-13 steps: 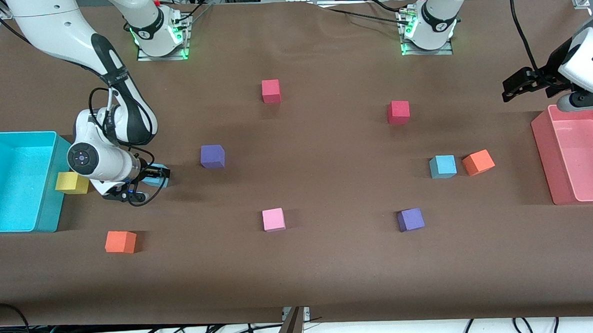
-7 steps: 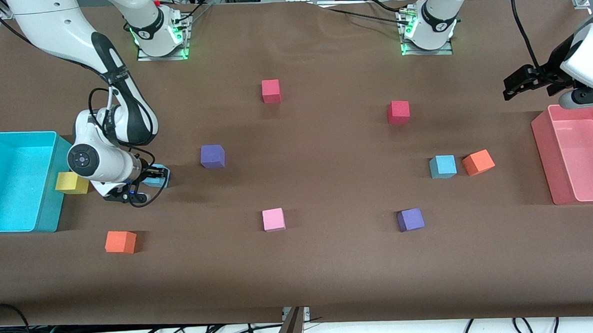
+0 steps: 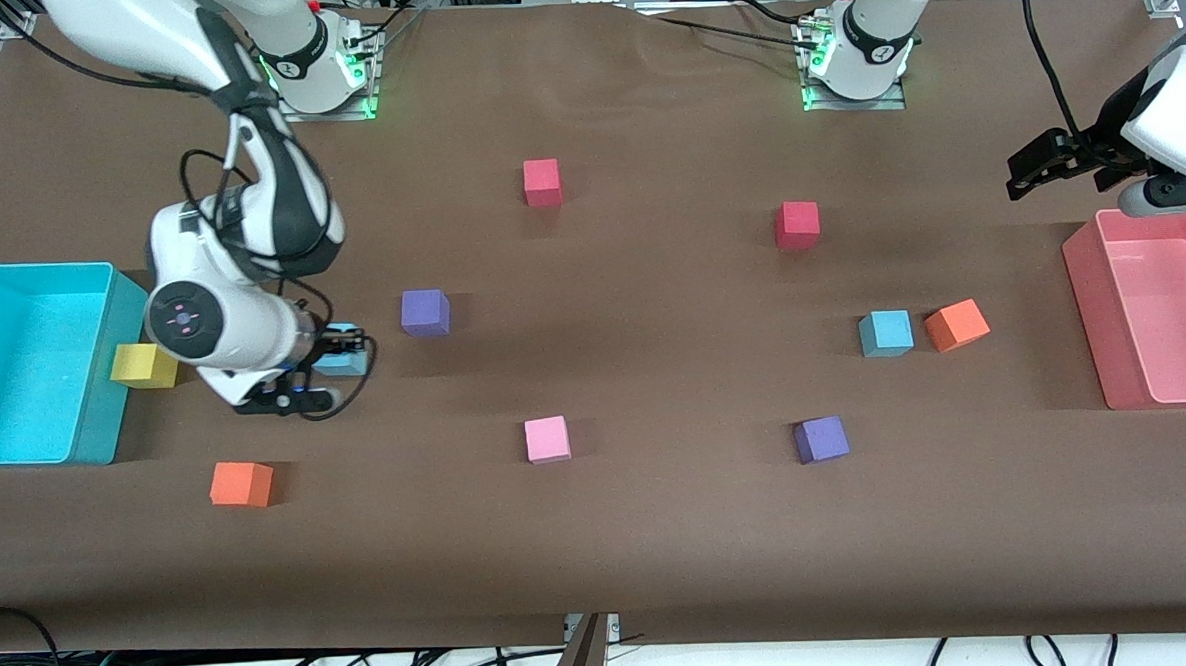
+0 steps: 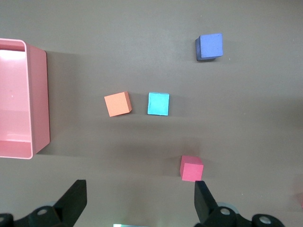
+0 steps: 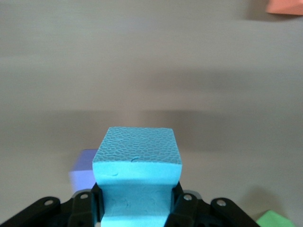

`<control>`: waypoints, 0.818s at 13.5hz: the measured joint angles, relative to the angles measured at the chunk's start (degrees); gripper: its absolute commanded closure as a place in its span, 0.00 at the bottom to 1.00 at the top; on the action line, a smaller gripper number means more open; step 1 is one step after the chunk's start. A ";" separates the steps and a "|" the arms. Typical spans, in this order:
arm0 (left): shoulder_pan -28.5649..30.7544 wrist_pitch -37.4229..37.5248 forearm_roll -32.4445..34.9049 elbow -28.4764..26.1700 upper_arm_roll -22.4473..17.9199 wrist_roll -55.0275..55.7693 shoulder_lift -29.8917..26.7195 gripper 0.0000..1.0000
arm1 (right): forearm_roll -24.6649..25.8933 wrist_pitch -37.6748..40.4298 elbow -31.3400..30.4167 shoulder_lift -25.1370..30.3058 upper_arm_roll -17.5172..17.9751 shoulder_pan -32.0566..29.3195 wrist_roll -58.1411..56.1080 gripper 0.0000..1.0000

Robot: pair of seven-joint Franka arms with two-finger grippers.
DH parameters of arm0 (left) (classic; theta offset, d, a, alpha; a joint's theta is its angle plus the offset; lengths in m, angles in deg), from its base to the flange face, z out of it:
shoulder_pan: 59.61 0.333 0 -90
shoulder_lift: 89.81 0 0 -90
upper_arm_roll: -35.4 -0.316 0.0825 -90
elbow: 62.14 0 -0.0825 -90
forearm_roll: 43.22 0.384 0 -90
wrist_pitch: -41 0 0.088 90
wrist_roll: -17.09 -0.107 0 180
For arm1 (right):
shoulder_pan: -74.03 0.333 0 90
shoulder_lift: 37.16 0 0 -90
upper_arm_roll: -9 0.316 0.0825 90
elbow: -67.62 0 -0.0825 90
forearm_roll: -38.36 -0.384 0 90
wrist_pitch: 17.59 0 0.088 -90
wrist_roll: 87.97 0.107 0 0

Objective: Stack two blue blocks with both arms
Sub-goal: 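Lift the light blue block and carry it toward the table center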

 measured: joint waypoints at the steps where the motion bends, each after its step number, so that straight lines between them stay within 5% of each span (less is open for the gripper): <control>1: 0.00 0.00 0.00 -0.01 -0.04 0.00 0.00 0.00 | -0.07 0.31 1.37 -0.65 0.07 2.85 2.69 1.00; 11: 0.02 0.00 0.00 -0.75 -0.64 0.00 -0.01 0.00 | -6.81 -1.36 18.83 -17.68 0.39 22.59 24.63 1.00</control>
